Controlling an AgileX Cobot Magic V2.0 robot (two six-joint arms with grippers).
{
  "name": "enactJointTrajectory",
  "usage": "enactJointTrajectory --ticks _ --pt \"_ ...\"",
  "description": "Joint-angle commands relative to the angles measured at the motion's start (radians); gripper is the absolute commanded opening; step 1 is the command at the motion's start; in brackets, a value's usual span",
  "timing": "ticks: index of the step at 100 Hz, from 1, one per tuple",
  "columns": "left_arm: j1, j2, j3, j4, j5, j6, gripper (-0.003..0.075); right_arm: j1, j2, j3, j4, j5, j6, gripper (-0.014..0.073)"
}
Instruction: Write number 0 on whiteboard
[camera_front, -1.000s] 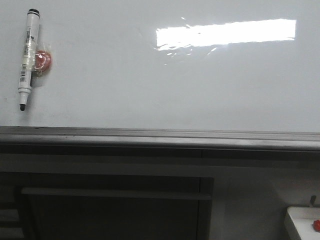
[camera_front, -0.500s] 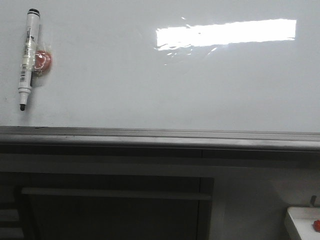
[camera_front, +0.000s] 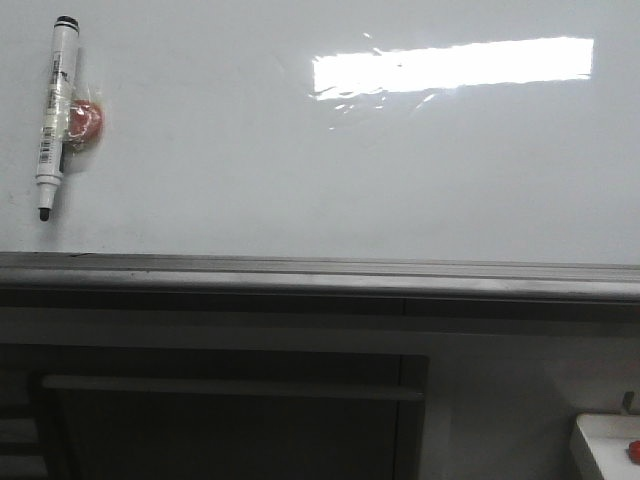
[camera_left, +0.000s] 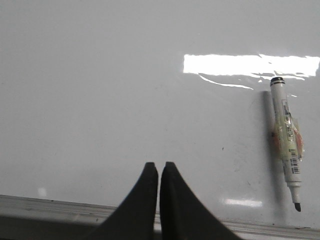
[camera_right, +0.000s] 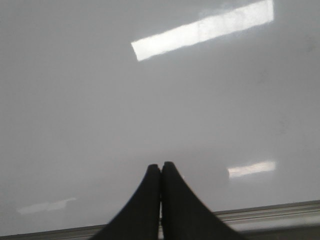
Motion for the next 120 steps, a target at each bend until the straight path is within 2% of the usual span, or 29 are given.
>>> enactJointTrajectory --ticks 1,18,28,41,50,55,62,74,81,90,101,120 --pt "-0.009 0.052 -0.093 -0.013 -0.002 -0.006 -0.0021 0.002 -0.004 -0.1 0.009 0.026 0.005 -0.0051" --pt "-0.009 0.18 -0.242 -0.011 0.082 -0.006 -0.002 0.002 0.072 -0.236 0.009 0.202 0.005 -0.0051" --pt "-0.009 0.236 -0.299 -0.008 0.054 -0.006 -0.002 0.002 0.142 -0.306 -0.002 0.342 -0.012 -0.0051" --pt "-0.009 0.293 -0.303 0.018 -0.031 -0.006 -0.002 0.002 0.213 -0.352 -0.002 0.419 -0.026 -0.0051" --pt "-0.009 0.318 -0.303 0.018 -0.048 -0.006 -0.0011 0.002 0.253 -0.36 0.001 0.42 -0.026 -0.0051" --pt "-0.009 0.332 -0.303 0.018 -0.06 -0.006 0.0022 0.002 0.265 -0.36 0.003 0.42 -0.026 -0.0051" --pt "-0.009 0.346 -0.303 0.016 -0.069 -0.006 0.0103 0.002 0.274 -0.36 0.003 0.408 -0.026 -0.0051" --pt "-0.009 0.369 -0.295 0.014 -0.126 -0.006 0.03 0.033 0.278 -0.36 0.003 0.389 -0.026 -0.0051" --pt "-0.009 0.386 -0.277 0.012 -0.214 -0.006 0.036 0.064 0.279 -0.36 0.007 0.389 -0.026 -0.0051" --pt "-0.009 0.418 -0.254 0.019 -0.326 -0.006 0.0357 0.1 0.28 -0.36 0.007 0.393 -0.069 -0.0051" --pt "-0.023 0.481 -0.249 0.023 -0.367 -0.008 0.0358 0.129 0.28 -0.36 0.032 0.38 -0.118 -0.0051" --pt "-0.183 0.607 -0.249 0.062 -0.408 -0.013 0.0359 0.144 0.3 -0.36 0.068 0.358 -0.118 -0.0051"
